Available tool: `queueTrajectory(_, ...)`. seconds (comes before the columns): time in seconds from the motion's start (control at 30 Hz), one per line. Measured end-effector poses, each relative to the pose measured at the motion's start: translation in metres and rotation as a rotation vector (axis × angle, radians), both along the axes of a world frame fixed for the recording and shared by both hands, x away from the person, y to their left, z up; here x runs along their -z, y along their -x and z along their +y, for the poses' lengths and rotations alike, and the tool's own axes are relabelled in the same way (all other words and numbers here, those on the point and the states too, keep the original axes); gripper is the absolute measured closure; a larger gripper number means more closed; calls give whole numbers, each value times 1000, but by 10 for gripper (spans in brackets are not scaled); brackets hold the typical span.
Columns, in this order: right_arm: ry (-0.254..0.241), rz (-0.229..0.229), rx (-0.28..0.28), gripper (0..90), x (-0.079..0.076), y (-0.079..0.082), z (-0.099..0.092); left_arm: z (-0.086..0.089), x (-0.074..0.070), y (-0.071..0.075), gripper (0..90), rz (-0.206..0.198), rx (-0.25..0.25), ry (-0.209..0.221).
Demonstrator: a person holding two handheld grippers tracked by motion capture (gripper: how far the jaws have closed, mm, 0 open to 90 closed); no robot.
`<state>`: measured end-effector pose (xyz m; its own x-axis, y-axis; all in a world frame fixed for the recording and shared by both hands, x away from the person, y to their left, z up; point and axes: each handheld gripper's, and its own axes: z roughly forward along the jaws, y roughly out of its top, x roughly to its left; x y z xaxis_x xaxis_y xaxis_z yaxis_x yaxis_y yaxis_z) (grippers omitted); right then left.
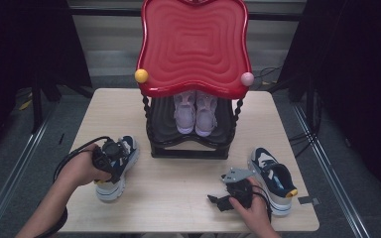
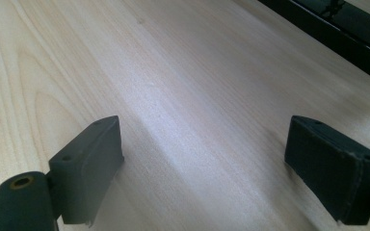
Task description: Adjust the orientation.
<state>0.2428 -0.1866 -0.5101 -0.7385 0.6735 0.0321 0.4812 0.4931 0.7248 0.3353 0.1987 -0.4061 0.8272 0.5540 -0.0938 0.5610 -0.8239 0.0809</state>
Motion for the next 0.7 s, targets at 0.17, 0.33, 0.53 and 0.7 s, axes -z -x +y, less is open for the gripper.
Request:
queueTrajectory(0.17,0,-3,0,123,0,0,0,0,-2,-1,574,-22,27,13)
queueTrajectory(0.33,0,1,2,123,0,0,0,7,-1,1,499,-31,46,0)
queueTrajectory(0.53,0,-3,-1,122,0,0,0,10,2,5,445,-18,95,-11)
queueTrajectory(0.7,4,-2,-1,122,0,0,0,10,-3,7,634,-2,123,-29)
